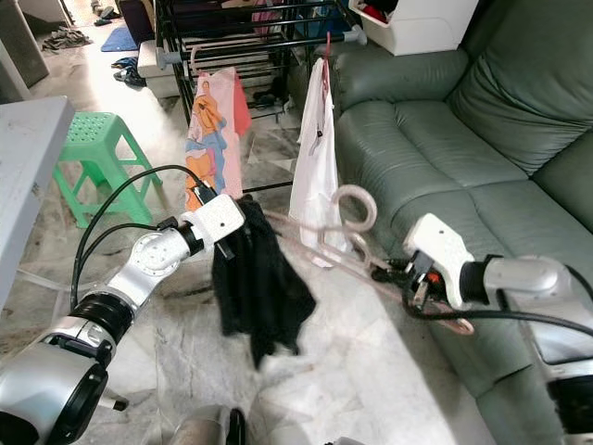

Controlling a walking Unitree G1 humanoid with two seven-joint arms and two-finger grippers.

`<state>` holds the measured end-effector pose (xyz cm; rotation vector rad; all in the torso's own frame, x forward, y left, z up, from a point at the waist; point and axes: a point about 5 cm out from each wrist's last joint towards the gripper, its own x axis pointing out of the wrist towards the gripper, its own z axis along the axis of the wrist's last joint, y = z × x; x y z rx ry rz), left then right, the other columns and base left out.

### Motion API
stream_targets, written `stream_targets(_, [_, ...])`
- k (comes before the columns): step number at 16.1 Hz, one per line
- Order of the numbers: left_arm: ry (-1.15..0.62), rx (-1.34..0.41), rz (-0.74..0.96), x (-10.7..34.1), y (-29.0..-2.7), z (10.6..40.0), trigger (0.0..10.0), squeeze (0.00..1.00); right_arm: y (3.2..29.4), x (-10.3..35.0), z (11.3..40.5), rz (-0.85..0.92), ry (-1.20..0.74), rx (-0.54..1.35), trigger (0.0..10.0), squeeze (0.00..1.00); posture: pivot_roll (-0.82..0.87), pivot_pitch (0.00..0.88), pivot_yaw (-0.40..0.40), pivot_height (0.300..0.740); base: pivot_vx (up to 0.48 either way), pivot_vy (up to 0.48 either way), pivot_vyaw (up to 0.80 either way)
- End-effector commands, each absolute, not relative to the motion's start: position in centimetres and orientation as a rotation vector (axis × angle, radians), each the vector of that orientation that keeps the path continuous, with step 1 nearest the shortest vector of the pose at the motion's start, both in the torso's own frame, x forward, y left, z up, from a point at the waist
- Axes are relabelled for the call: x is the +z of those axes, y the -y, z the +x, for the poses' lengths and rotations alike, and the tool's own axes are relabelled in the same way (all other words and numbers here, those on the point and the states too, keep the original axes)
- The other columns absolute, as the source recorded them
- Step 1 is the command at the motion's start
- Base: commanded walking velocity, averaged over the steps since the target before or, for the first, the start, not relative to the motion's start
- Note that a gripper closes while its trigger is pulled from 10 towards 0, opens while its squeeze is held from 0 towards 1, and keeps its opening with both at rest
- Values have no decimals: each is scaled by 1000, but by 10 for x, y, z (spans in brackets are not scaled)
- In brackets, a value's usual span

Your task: Hang hanger

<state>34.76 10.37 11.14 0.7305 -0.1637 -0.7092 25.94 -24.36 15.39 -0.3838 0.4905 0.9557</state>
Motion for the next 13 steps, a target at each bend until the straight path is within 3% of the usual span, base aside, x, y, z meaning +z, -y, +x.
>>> stream_targets(1, [227,-693,811,123,-103,353,10000,0,242,165,259,-412,-461,976,10000,0,-61,0,52,740,0,0,0])
stream_targets(4, [196,-669,904,118,-112,356,10000,0,257,164,256,-484,-517,935,10000,0,-64,0,52,740,0,0,0])
stream_targets(13, [226,-597,1023,115,-120,358,10000,0,246,169,249,-417,-516,1020,10000,0,-66,0,55,740,0,0,0])
